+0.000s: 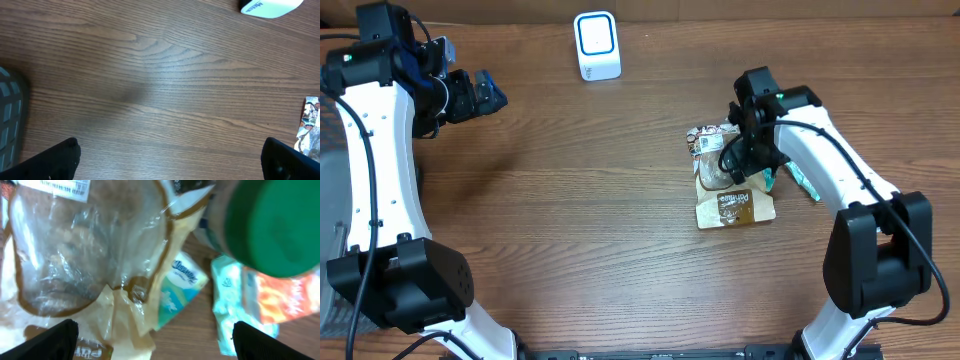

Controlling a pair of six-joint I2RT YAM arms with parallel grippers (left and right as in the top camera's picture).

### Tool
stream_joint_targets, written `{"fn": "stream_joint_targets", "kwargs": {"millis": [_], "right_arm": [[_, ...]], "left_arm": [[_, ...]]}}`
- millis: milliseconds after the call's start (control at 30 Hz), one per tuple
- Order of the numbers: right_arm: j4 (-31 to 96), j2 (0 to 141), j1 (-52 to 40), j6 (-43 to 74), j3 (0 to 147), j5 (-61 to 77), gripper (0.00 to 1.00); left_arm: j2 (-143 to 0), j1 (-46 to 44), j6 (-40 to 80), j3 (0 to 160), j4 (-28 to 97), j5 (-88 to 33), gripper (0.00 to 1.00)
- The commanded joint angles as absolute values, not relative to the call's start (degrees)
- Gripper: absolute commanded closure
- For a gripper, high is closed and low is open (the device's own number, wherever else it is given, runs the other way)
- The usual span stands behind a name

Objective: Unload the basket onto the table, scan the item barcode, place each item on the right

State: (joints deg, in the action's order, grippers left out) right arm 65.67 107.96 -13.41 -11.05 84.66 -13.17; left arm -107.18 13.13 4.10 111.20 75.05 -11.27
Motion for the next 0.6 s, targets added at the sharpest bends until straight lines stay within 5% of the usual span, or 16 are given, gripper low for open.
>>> {"fn": "stream_joint_targets", "kwargs": {"millis": [0,567], "right_arm": [[68.5,107.0,-13.0,-5.4,92.0,-14.7,0.03],[79.6,79.9,-15.4,-4.3,101.7,13.9,0.0]], "left_arm": [[-107.7,12.7,3.4,111.4,75.0,-11.2,0.01],[-107.7,12.7,3.4,111.4,75.0,-11.2,0.01]]}}
